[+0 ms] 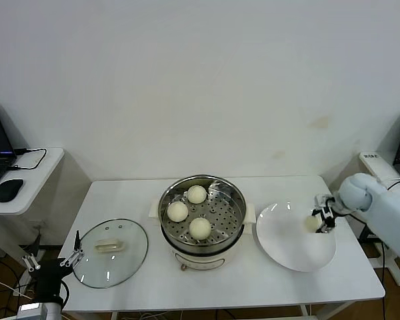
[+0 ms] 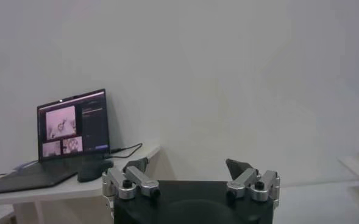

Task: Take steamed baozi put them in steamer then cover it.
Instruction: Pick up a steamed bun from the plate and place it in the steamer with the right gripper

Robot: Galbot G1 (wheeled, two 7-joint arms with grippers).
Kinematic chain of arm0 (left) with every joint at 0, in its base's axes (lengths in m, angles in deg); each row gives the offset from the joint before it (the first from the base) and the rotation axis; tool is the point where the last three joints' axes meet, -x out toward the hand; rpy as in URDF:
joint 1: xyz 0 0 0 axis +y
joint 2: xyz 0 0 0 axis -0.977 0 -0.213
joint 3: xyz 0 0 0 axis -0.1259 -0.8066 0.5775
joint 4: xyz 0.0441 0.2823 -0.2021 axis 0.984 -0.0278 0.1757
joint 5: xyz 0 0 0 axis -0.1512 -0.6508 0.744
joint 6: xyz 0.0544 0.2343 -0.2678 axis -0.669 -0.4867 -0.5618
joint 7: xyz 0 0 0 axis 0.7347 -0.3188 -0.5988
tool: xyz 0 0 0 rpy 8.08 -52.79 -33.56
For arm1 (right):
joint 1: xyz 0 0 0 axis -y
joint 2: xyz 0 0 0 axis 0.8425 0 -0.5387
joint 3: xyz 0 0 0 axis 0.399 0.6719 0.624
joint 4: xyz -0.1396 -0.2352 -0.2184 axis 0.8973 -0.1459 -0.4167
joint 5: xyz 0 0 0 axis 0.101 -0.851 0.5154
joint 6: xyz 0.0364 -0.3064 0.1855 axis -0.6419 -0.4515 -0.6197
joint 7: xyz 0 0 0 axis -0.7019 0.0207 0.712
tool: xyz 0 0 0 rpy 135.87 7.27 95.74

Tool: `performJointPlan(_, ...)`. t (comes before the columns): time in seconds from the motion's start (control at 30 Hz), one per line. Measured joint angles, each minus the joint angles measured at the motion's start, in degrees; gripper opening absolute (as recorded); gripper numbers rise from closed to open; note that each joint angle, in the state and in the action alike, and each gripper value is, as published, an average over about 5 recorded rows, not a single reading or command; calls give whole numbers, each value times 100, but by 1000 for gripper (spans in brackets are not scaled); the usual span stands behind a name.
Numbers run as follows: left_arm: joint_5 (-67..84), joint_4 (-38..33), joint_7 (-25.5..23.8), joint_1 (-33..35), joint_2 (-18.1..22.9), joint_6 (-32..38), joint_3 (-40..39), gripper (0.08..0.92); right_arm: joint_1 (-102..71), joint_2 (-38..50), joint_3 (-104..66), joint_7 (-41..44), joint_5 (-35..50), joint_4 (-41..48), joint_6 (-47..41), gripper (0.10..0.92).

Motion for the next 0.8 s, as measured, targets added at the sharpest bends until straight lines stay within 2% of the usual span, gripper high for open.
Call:
performJointPlan(0.37, 18, -78, -1, -53, -25, -6, -67, 823, 2001, 41, 1519, -213, 1367, -1081, -660, 611)
performJointPlan(0.8, 4, -137, 8, -55, 17, -24, -76, 823, 3096, -814, 2548, -1116, 3098, -1745, -1823, 619)
